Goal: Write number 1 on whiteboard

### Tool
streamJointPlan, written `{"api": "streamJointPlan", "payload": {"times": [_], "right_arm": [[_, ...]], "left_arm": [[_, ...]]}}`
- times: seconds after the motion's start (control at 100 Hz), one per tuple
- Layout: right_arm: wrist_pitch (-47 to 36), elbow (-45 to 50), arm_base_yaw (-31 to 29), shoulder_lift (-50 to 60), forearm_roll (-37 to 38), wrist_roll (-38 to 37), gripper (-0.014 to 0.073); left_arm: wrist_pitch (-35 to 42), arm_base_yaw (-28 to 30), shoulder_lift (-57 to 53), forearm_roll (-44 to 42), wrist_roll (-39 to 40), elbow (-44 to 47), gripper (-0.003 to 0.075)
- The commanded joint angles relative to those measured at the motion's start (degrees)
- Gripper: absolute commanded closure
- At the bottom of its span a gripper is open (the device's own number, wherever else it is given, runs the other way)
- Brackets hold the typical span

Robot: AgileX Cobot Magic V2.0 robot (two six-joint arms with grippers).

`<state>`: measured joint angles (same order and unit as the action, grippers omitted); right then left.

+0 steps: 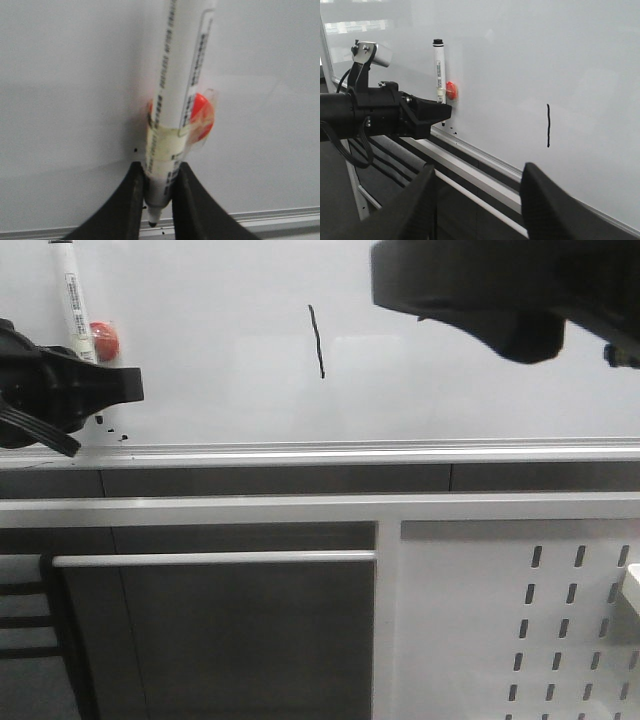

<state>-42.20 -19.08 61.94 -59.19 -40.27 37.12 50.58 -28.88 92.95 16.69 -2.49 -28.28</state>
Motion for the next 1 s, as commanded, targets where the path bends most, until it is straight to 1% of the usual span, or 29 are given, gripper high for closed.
{"api": "streamJointPlan", "payload": {"times": [0.0, 0.37, 0.42, 0.57, 0.64, 0.99], "right_arm": [[-3.96, -1.41, -0.08, 1.13, 1.62, 0.41, 0.0258], [-3.96, -1.41, -0.08, 1.13, 1.62, 0.41, 0.0258], [-3.96, -1.41, -0.08, 1.13, 1.62, 0.41, 0.0258], [-3.96, -1.41, -0.08, 1.13, 1.62, 0.41, 0.0258], [-3.96, -1.41, -0.08, 1.13, 1.62, 0.41, 0.0258], [-3.96, -1.41, -0.08, 1.13, 1.62, 0.41, 0.0258]], "left_arm": [[3.57, 0.05, -1.55, 1.35, 0.5, -1.42, 0.0741], [4.39, 0.05, -1.55, 1.47, 0.5, -1.42, 0.0735], [4.84, 0.05, -1.55, 1.47, 0.5, -1.42, 0.071], [5.3, 0.05, -1.55, 1.47, 0.5, -1.42, 0.0589], [5.41, 0.05, -1.55, 1.61, 0.5, -1.42, 0.0561], [5.33, 0.05, -1.55, 2.15, 0.5, -1.88, 0.0561]]}}
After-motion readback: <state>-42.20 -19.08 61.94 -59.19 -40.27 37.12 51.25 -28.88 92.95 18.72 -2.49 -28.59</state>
